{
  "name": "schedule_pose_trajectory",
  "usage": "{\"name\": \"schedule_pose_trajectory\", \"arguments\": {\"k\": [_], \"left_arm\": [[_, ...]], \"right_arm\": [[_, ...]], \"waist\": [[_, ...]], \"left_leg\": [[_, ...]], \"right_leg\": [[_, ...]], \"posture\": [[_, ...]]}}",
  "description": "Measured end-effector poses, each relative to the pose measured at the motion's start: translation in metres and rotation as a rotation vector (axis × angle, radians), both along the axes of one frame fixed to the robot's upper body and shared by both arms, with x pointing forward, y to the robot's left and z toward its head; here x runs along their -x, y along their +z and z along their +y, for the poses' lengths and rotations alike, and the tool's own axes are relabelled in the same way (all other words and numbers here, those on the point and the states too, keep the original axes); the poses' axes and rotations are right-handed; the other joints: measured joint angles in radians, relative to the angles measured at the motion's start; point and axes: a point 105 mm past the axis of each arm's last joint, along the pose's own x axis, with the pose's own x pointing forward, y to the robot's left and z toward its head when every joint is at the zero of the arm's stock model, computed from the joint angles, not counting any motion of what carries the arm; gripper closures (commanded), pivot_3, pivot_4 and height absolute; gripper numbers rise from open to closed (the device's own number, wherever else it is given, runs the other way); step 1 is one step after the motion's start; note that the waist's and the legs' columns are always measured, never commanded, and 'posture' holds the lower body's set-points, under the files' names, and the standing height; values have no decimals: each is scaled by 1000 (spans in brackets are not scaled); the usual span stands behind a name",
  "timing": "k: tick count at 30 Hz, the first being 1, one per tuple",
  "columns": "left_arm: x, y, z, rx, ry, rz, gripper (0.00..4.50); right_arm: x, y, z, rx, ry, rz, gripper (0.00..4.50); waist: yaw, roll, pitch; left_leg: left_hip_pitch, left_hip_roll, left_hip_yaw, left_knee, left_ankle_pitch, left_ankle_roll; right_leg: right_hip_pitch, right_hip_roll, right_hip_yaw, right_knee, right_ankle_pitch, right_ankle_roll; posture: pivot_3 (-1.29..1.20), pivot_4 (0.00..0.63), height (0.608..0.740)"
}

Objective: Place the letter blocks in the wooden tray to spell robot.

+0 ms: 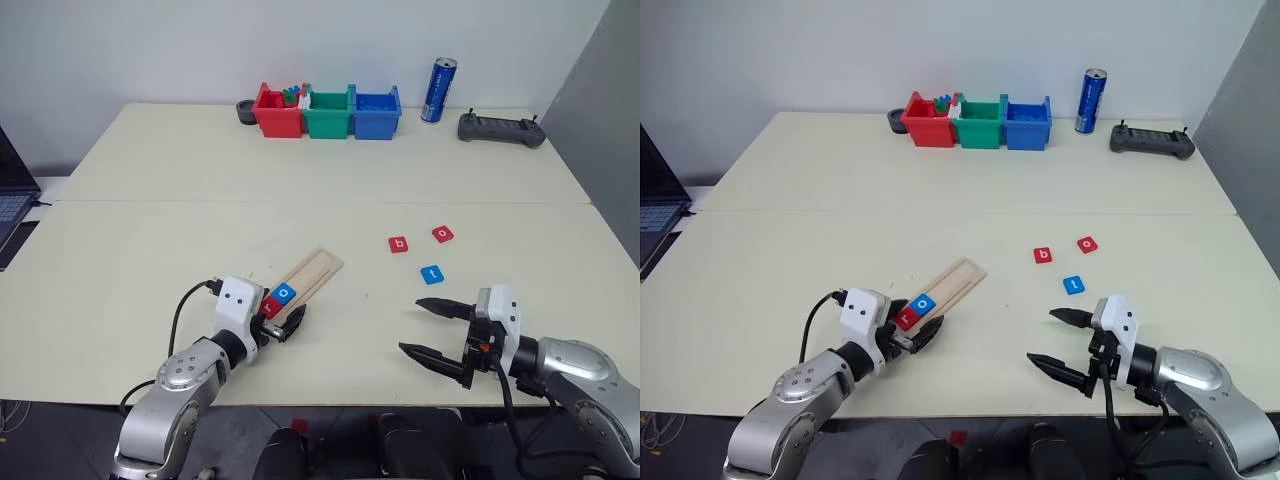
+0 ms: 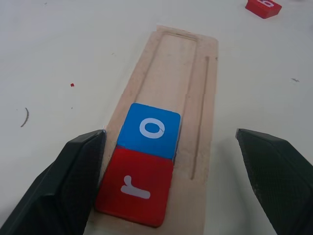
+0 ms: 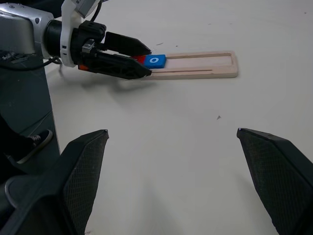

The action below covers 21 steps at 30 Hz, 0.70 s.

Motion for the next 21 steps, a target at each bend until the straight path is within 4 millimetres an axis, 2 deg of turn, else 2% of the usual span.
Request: {"name": "schedule_pose_trajectory", "arguments": {"k": [8, 21], "left_arm": [[-1, 4, -2, -45, -14, 54, 0], [-4, 10, 6, -112, -158, 107, 0]], "right_arm": [[5, -4, 3, 3, 10, 9, 19], [10, 5, 15, -11, 9, -9, 19]], "waist": [[0, 0, 0], [1, 0, 0]], "left_leg": [[0, 0, 0, 0, 0, 0], [0, 0, 0, 0, 0, 0]], "right_leg": [[0, 0, 0, 0, 0, 0], [0, 0, 0, 0, 0, 0]], "posture": [[0, 150, 740], [0, 150, 740]]}}
